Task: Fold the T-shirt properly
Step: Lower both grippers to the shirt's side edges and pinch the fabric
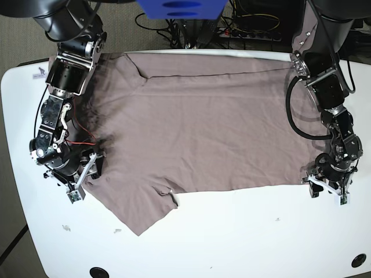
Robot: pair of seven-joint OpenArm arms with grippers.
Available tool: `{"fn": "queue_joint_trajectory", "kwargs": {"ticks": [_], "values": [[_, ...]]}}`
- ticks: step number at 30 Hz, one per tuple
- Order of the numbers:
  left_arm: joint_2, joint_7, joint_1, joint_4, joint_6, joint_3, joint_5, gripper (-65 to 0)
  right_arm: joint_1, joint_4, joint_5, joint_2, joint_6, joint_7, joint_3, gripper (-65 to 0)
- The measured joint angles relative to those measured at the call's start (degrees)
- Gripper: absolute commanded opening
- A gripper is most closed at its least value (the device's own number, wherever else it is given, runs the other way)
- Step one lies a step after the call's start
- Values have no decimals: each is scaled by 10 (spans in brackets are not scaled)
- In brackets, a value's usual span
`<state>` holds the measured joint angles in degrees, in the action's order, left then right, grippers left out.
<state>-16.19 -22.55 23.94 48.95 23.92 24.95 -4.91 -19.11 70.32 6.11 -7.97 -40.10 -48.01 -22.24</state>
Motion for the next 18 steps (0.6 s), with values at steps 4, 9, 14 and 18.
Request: {"fn": "queue_joint_trajectory", "kwargs": {"ticks": [4, 9, 14, 18], "values": [[3, -4, -6, 10, -4, -2, 0, -288, -2, -6, 0, 0, 0, 5, -2, -350], [11, -15, -14, 30, 3, 3, 0, -291, -5, -9, 0, 0, 0, -2, -2, -351], [12, -31, -17, 43, 9, -3, 0, -334, -8, -13, 0, -2, -1, -2, -2, -348], [9, -36, -17, 41, 7, -17, 2, -433, -19, -46, -6, -7, 0, 23, -2, -349]]}}
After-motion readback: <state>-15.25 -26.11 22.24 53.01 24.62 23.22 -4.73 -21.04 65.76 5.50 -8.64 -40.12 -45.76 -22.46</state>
